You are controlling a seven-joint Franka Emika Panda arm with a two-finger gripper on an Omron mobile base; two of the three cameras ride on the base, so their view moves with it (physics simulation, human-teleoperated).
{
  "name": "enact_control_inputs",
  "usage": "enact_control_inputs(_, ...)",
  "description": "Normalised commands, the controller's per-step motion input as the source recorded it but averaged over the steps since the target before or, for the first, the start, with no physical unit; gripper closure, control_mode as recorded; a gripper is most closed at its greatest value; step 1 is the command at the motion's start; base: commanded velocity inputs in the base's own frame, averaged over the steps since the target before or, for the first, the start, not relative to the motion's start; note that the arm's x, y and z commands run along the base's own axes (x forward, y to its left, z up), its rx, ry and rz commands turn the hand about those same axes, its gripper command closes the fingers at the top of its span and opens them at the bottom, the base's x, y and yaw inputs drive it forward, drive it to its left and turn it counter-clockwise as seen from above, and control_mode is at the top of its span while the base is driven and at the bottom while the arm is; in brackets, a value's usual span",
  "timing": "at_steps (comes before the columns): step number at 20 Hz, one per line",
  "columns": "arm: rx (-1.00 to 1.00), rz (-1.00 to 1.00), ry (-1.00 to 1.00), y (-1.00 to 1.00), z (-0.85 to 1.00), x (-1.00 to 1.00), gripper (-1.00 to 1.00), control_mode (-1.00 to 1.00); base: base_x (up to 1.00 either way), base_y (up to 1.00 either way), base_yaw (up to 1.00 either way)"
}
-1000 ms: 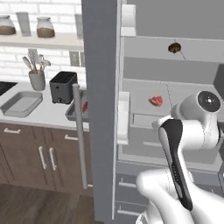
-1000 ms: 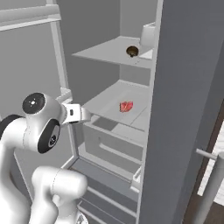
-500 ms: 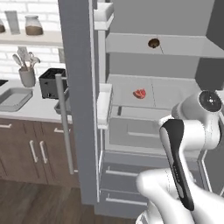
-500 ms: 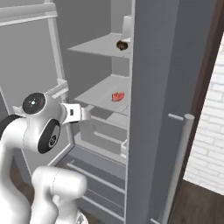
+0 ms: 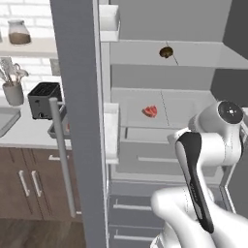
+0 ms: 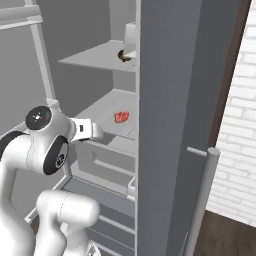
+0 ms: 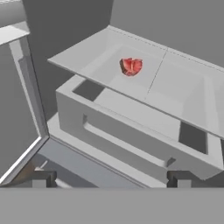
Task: Place one mushroom and one steak in each tupperware on the nearby counter, to pack two identical lunches.
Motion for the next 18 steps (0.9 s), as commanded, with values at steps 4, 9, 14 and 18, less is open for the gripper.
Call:
enact_control_inputs(4,0.00,0.00,0.00,0.00,0.00,0.00,-1.00,1.00,0.04,0.03,-0.30)
enact_control_inputs(9,0.00,0.00,0.00,0.00,0.00,0.00,-1.00,1.00,0.32,0.28,-0.24)
enact_control_inputs(14,-0.01,-0.04,-0.01,0.10,-0.07,0.16,-1.00,-1.00,0.18,0.16,-0.11)
enact_control_inputs(18,0.00,-0.09,-0.02,0.14,-0.17,0.69,-1.00,-1.00,0.00,0.00,0.00)
